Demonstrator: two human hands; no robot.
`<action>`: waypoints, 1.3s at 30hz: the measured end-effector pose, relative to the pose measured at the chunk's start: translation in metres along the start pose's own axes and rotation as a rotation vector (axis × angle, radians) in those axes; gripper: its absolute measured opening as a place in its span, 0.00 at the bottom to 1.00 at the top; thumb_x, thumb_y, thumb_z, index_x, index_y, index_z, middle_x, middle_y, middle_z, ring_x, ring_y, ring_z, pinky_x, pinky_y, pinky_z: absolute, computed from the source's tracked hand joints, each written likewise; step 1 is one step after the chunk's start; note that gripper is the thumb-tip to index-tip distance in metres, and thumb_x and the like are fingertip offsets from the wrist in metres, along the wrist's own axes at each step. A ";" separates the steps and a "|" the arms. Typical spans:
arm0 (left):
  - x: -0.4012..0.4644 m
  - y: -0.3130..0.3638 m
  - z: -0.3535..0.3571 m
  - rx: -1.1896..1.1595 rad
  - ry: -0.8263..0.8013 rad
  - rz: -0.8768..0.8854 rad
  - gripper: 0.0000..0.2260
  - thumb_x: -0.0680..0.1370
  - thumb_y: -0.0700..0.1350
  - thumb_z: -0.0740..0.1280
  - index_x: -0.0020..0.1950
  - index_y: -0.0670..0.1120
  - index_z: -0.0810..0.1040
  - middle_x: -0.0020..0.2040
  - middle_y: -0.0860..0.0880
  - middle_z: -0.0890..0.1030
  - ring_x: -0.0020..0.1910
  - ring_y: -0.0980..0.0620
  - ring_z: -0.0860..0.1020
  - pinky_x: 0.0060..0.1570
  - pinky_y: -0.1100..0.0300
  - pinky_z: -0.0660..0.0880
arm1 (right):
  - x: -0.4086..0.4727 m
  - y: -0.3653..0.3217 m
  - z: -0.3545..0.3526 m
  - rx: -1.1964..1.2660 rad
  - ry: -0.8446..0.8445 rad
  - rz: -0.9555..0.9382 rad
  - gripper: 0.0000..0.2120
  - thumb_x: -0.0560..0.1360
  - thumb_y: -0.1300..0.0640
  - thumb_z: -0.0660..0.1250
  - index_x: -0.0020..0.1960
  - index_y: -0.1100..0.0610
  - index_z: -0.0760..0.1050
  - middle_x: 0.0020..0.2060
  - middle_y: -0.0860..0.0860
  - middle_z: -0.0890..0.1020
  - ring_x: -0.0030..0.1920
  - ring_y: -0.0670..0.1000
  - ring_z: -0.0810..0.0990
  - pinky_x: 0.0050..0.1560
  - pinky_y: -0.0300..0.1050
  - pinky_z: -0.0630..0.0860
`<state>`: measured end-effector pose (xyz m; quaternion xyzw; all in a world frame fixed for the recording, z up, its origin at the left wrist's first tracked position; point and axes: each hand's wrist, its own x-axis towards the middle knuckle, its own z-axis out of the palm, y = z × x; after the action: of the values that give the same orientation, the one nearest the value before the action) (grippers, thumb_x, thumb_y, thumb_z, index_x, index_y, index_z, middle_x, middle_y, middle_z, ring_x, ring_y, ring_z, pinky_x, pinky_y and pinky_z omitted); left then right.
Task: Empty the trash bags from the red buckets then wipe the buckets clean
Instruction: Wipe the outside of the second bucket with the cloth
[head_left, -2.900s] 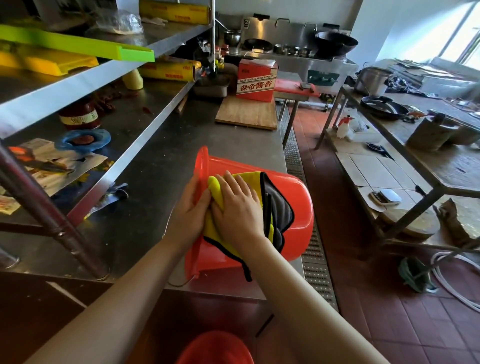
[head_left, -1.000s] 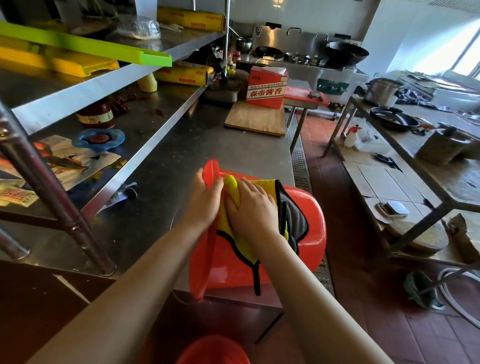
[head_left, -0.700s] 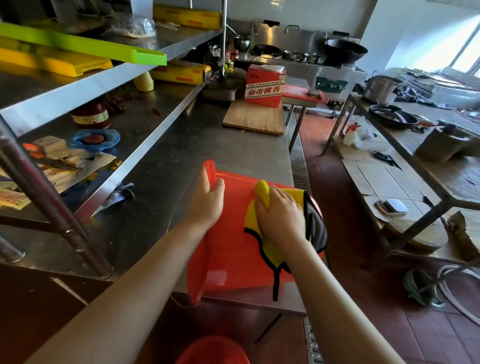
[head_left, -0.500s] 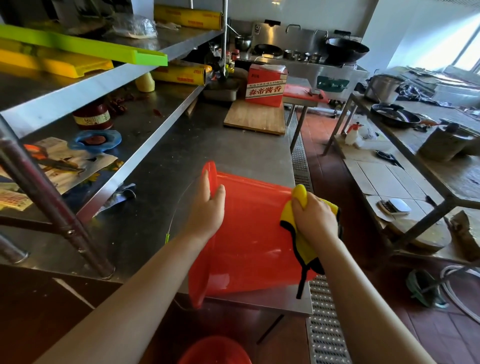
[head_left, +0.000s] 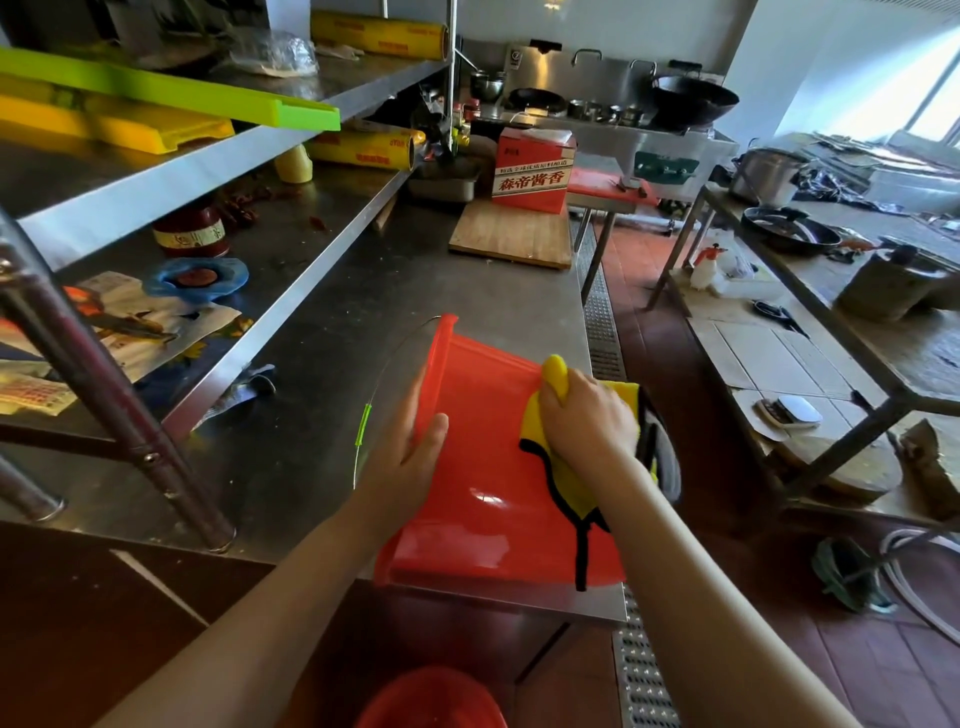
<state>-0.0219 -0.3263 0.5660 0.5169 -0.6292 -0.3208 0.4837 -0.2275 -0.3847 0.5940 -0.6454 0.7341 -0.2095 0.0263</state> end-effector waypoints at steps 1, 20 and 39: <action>-0.002 -0.001 0.000 0.011 0.008 0.008 0.23 0.81 0.56 0.57 0.75 0.64 0.54 0.71 0.75 0.59 0.72 0.73 0.58 0.71 0.71 0.56 | -0.003 -0.014 0.001 0.003 0.005 -0.033 0.21 0.82 0.41 0.51 0.54 0.53 0.76 0.55 0.53 0.82 0.58 0.59 0.77 0.54 0.50 0.70; -0.018 0.000 -0.008 -0.157 -0.008 -0.034 0.27 0.71 0.41 0.61 0.70 0.55 0.66 0.64 0.61 0.73 0.63 0.65 0.73 0.60 0.66 0.70 | -0.024 -0.029 0.010 0.098 -0.024 -0.149 0.26 0.79 0.38 0.51 0.69 0.49 0.71 0.68 0.48 0.75 0.69 0.54 0.70 0.67 0.54 0.68; 0.080 0.046 0.002 0.110 -0.076 -0.344 0.23 0.85 0.52 0.51 0.80 0.50 0.56 0.79 0.48 0.60 0.78 0.48 0.59 0.73 0.53 0.58 | -0.034 0.069 -0.006 0.093 0.027 0.048 0.20 0.82 0.41 0.55 0.65 0.51 0.75 0.62 0.51 0.79 0.65 0.57 0.74 0.61 0.52 0.70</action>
<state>-0.0393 -0.3912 0.6294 0.6299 -0.5660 -0.3834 0.3687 -0.2885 -0.3448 0.5682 -0.6228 0.7391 -0.2514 0.0516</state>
